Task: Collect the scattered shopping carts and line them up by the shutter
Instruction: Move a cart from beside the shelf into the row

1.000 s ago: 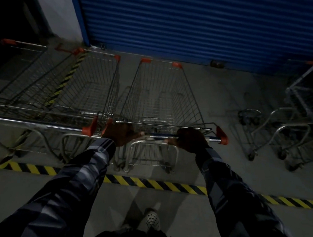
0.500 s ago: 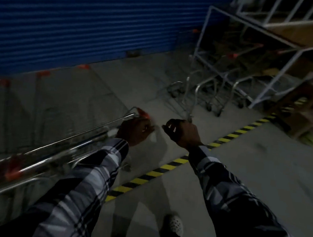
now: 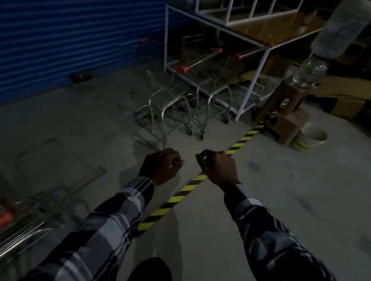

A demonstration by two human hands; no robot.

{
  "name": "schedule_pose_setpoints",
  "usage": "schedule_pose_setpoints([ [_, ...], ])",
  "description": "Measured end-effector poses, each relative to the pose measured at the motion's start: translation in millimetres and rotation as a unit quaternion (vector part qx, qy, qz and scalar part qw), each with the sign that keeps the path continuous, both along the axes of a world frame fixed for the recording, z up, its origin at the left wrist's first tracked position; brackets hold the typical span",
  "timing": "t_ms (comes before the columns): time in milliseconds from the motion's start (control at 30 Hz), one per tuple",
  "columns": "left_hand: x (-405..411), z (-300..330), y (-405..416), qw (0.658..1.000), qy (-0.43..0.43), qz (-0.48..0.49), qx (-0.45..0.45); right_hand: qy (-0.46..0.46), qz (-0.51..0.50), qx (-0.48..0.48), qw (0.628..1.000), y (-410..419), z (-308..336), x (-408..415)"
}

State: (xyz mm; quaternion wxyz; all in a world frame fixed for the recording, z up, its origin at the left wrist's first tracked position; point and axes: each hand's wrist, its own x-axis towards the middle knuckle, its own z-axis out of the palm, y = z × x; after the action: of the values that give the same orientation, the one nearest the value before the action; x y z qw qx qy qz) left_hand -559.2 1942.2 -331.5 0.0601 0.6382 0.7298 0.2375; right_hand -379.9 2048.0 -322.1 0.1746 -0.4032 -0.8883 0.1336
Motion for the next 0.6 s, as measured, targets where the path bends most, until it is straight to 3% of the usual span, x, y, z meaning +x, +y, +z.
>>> schedule_pose_setpoints([
  [300, -56.0, -18.4, 208.1, 0.998, -0.006, 0.047, 0.028, -0.008, 0.019, -0.001, 1.0, 216.3, -19.5, -46.1],
  [600, -145.2, 0.6, 418.0, 0.993, -0.016, 0.098, 0.057, -0.049, 0.072, 0.029, 0.996, 426.4, 19.5, -136.6],
])
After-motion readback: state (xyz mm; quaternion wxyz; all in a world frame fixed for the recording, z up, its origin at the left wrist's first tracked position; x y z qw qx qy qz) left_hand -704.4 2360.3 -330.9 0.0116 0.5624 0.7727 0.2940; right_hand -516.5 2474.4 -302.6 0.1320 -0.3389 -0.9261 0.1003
